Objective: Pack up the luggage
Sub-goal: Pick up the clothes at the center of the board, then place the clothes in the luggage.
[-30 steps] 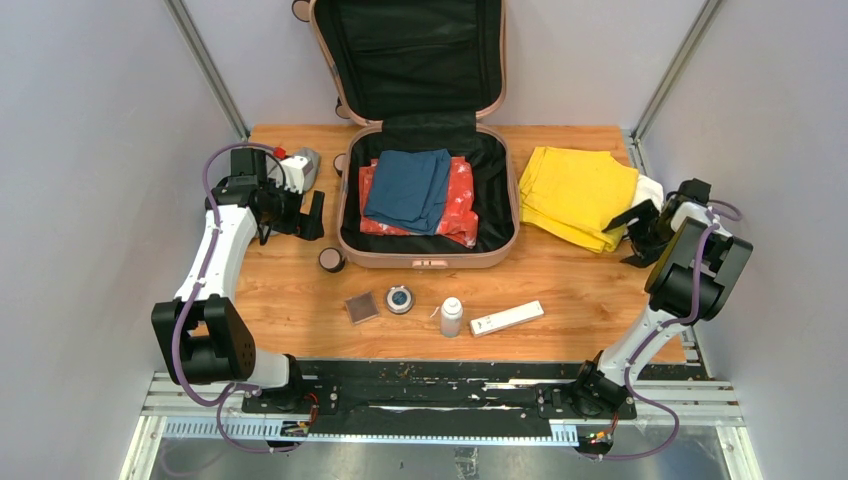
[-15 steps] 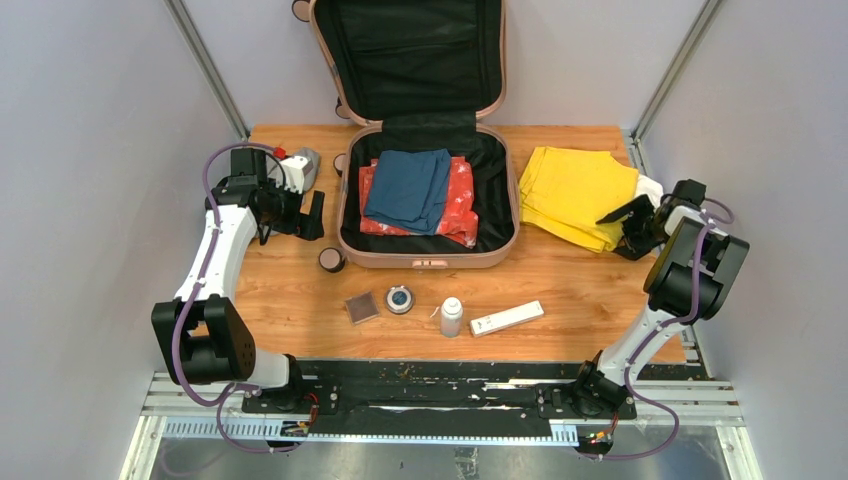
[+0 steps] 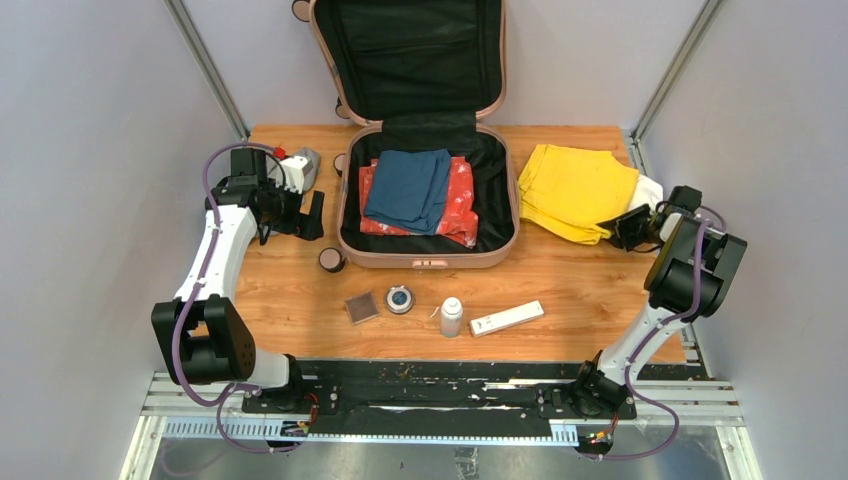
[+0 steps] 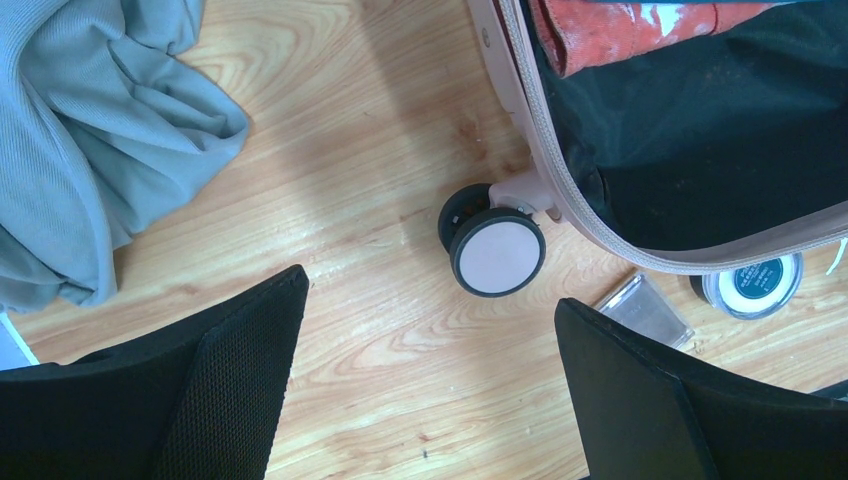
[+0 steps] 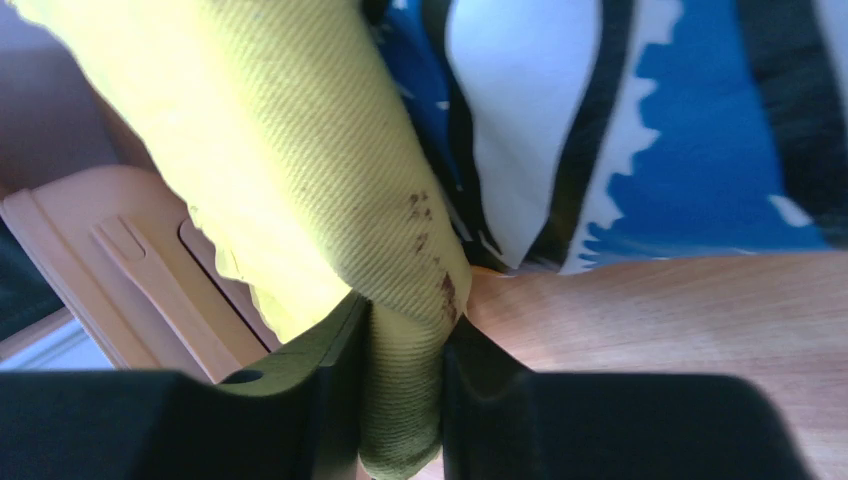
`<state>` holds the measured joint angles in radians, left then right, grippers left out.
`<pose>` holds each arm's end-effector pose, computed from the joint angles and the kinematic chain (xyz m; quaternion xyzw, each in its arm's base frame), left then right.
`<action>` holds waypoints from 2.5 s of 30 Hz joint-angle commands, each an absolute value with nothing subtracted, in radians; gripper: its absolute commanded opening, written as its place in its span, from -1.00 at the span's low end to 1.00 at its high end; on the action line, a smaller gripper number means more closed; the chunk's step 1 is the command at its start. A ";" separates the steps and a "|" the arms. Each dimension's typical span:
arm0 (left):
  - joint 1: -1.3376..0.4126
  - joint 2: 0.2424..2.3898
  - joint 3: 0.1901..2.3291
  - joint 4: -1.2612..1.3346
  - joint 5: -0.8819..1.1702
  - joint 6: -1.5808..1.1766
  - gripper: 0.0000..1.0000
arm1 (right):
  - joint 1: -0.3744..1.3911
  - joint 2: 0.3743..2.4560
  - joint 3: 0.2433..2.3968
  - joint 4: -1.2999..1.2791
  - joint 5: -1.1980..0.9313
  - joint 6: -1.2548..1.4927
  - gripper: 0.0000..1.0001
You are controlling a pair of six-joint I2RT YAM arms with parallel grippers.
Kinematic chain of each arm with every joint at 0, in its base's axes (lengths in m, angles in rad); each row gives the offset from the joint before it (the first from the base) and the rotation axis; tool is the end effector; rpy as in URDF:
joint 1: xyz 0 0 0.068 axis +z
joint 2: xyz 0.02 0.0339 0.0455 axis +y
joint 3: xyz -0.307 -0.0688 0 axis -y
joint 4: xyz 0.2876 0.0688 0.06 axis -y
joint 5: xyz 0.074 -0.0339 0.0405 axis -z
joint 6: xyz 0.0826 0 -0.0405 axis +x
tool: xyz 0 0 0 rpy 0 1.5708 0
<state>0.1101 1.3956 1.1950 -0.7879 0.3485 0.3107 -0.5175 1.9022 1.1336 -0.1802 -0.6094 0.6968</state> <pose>0.3447 0.0097 0.2906 0.1440 0.9337 -0.1034 0.3112 0.4153 -0.1820 0.1318 0.4427 0.7982 0.3106 0.2652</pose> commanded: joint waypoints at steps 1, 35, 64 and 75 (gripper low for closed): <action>0.115 1.371 1.216 -0.798 0.355 0.312 1.00 | -0.503 1.848 1.119 -0.193 -0.651 0.766 -0.55; 0.115 1.310 1.239 -0.828 0.326 0.317 1.00 | -0.155 1.809 2.127 -0.626 -0.423 0.708 -1.00; 0.163 1.332 1.298 -0.864 0.404 0.213 1.00 | 0.405 2.381 2.723 0.306 -0.270 1.204 -1.00; 0.163 1.370 1.278 -0.864 0.400 0.211 1.00 | 0.526 2.385 2.586 0.362 -0.607 1.160 -1.00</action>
<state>0.1551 1.3643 1.2770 -0.8497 0.3965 0.2195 0.4644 2.4462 2.5938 0.1707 -0.4385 1.1637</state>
